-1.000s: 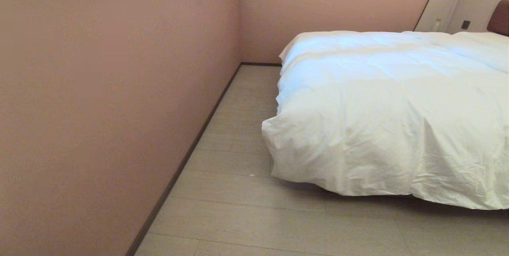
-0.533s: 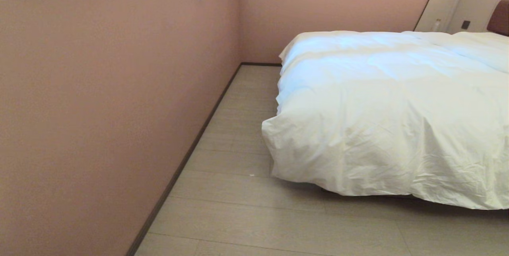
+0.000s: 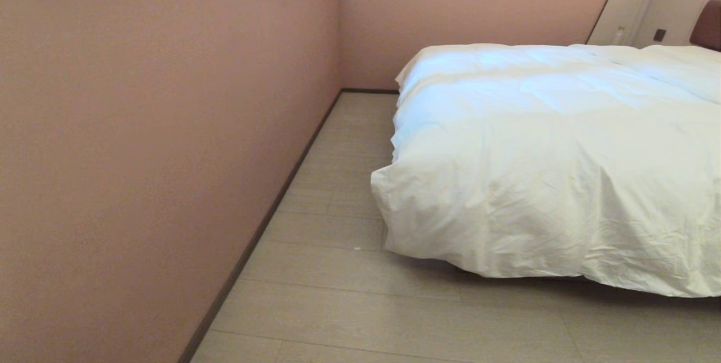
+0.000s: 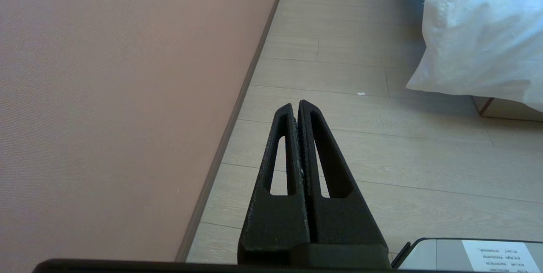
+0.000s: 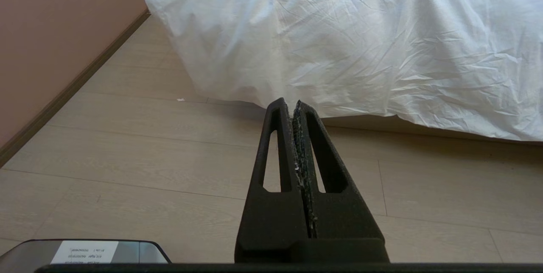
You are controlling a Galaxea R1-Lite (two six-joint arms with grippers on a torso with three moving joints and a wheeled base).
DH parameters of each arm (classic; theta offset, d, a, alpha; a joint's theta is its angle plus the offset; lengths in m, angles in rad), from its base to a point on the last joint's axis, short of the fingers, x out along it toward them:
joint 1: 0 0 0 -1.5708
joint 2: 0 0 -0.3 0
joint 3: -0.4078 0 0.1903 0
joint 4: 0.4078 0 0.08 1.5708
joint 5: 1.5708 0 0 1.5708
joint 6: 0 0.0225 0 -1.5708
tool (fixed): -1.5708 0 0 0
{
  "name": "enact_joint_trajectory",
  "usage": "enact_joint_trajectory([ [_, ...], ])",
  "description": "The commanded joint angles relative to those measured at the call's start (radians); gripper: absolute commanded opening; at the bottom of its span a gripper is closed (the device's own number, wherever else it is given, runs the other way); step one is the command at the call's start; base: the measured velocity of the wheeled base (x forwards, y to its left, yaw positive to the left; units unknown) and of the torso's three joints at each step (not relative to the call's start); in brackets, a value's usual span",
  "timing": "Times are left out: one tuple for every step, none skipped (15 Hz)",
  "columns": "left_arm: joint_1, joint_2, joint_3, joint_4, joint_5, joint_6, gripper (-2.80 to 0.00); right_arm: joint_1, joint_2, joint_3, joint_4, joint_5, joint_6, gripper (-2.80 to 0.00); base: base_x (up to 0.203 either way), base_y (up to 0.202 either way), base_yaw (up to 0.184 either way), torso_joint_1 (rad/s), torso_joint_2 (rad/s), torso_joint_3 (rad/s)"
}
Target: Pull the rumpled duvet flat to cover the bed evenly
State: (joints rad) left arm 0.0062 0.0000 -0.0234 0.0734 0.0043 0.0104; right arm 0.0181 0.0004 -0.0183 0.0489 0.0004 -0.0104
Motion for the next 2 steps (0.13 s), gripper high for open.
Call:
enact_joint_trajectory([
  [0.001,0.000,0.000,0.000,0.000,0.000,-2.80,0.000,0.000,0.001,0.000,0.000,0.000,-2.80,0.000,0.000,0.000,0.000,0.00,0.000],
  [0.000,0.000,0.000,0.000,0.000,0.000,-2.80,0.000,0.000,0.000,0.000,0.001,0.001,-2.80,0.000,0.000,0.000,0.000,0.00,0.000],
])
